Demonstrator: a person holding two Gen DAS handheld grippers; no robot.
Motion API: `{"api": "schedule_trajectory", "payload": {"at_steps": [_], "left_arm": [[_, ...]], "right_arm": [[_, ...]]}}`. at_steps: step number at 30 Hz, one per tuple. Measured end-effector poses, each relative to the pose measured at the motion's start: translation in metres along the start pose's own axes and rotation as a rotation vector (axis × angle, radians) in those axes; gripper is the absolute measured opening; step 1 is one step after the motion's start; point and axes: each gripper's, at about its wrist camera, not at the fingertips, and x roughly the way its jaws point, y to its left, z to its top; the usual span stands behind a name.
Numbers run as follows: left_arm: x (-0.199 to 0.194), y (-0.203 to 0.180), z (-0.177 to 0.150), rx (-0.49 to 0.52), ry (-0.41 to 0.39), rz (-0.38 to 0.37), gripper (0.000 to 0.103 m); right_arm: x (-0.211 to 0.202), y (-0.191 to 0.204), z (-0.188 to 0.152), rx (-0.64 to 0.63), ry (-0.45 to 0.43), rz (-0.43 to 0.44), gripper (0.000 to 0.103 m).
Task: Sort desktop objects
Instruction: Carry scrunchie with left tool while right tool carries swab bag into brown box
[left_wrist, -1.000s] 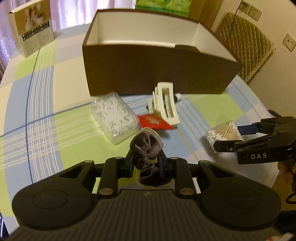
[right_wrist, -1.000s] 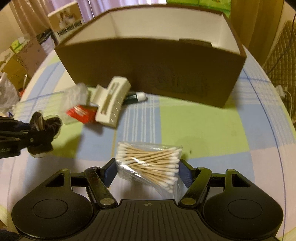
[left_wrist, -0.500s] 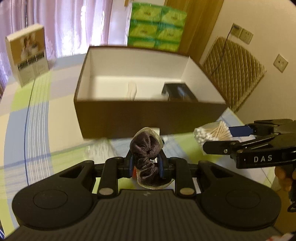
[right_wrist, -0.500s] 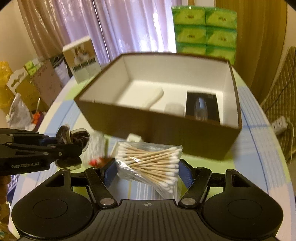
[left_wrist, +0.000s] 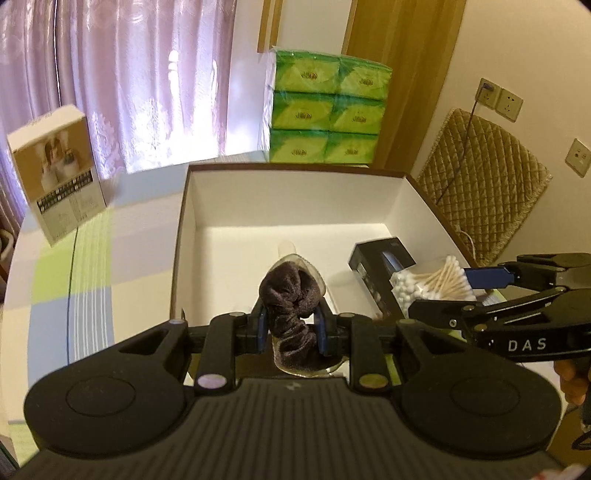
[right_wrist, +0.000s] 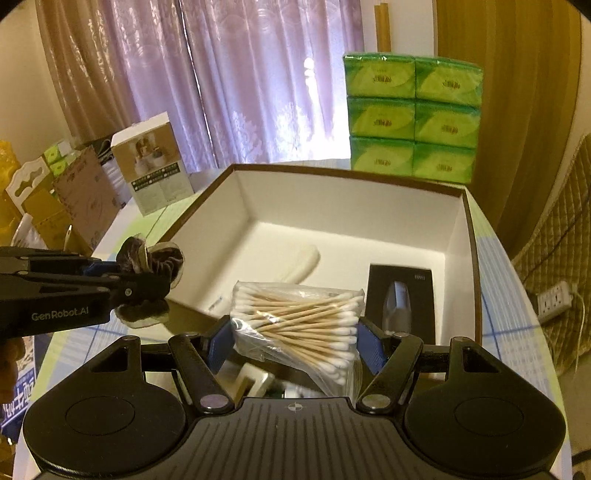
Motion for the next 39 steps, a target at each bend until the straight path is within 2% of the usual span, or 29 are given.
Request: {"api": "schedule_trajectory", "payload": {"at_steps": [10, 24, 39], "left_arm": [[0.03, 0.012, 0.032, 0.017, 0.005, 0.025, 0.021], [0.106, 0.028, 0.071, 0.028, 0.077, 0.05, 0.021], [0.174, 0.04, 0.089, 0.034, 0.158, 0.093, 0.021]], "right_arm": [[0.03, -0.01, 0.028, -0.017, 0.0, -0.013, 0.067], [0.092, -0.041, 0.066, 0.014, 0.008, -0.082, 0.067], [0.143, -0.078, 0.081, 0.052, 0.059, -0.146, 0.067]]}}
